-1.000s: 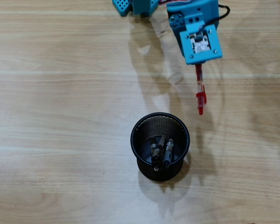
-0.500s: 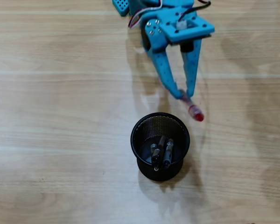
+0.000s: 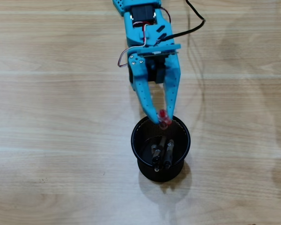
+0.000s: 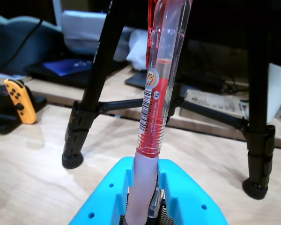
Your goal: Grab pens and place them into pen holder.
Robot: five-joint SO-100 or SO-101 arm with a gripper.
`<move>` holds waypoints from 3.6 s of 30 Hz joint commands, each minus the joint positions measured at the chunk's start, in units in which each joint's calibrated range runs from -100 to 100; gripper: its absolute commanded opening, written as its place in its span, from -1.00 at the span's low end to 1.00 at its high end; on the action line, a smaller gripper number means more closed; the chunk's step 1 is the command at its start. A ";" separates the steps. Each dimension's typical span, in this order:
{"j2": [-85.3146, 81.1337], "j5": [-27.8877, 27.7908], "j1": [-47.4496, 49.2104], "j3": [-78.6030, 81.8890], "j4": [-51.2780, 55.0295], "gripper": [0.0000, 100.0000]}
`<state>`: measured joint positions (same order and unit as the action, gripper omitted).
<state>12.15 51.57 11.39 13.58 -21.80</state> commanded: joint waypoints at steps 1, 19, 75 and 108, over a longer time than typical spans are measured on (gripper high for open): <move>-3.36 0.00 -0.82 4.07 -9.96 -0.96; -3.27 -0.06 0.18 7.06 -11.51 -0.70; -111.72 -47.12 -0.92 82.53 76.15 -0.95; -111.72 -51.10 -1.65 85.70 75.96 -0.95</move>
<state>-99.15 0.44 10.62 98.76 54.25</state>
